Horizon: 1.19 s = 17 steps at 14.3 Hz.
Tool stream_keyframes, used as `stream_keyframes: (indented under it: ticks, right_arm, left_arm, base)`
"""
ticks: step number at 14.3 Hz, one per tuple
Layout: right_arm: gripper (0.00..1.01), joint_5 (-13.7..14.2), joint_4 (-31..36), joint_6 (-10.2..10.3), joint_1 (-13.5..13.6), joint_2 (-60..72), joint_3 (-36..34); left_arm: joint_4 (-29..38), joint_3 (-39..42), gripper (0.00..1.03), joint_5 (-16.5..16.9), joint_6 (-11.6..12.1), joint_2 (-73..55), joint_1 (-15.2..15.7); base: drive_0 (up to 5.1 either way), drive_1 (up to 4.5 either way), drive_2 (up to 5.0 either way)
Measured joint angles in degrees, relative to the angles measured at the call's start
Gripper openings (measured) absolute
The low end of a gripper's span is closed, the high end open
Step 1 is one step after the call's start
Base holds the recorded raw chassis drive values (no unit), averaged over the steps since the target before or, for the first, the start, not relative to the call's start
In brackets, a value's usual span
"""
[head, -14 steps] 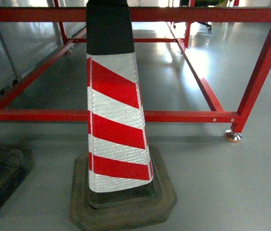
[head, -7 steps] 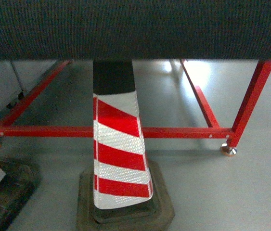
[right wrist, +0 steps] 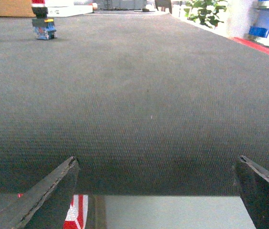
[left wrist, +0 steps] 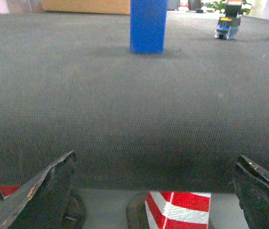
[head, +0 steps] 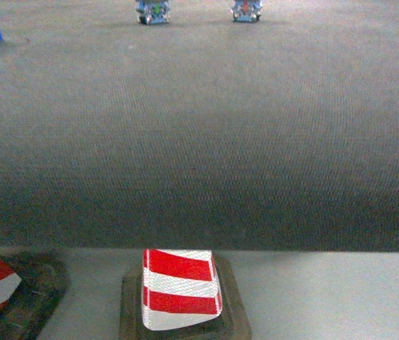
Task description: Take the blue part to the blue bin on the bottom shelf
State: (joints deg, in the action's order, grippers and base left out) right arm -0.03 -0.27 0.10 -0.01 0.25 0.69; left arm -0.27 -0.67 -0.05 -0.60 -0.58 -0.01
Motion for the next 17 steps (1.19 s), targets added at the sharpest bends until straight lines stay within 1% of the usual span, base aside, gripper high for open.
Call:
stream_keyframes:
  ticks: [17]
  right_arm:
    - [0.98,0.0,0.0,0.1,0.0,0.0,0.0]
  left_arm:
    - [0.0,0.0,0.98,0.0,0.0,0.0,0.0]
  base:
    - [0.0,0.0,0.0]
